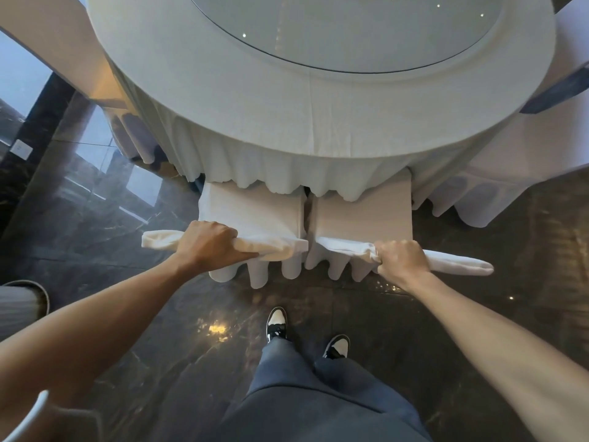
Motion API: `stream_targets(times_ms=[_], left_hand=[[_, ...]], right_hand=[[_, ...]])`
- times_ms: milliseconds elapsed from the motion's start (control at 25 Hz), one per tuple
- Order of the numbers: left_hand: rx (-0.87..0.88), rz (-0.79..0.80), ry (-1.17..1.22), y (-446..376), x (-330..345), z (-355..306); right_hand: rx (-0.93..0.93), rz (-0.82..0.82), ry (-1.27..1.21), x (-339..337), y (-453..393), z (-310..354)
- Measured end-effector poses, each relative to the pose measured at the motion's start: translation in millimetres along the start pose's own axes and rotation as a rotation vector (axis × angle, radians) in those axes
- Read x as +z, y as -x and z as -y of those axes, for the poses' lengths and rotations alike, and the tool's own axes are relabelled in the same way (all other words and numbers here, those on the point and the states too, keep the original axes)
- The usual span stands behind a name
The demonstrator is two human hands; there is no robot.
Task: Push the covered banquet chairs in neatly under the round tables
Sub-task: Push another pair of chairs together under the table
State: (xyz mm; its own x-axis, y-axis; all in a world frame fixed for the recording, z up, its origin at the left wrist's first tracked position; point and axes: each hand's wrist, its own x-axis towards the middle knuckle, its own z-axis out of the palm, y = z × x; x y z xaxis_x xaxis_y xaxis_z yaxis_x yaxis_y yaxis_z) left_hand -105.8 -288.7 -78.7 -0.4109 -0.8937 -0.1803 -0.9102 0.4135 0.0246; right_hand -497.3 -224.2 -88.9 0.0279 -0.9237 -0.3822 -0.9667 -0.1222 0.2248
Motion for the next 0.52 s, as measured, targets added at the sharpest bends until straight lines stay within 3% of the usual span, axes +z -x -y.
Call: stream_targets(times_ms=[520], left_hand=[[0.068, -0.082, -0.077, -15.5, -5.0, 19.4]], right_hand=[[-0.006, -0.004, -0.009, -7.0, -13.2, 13.5]])
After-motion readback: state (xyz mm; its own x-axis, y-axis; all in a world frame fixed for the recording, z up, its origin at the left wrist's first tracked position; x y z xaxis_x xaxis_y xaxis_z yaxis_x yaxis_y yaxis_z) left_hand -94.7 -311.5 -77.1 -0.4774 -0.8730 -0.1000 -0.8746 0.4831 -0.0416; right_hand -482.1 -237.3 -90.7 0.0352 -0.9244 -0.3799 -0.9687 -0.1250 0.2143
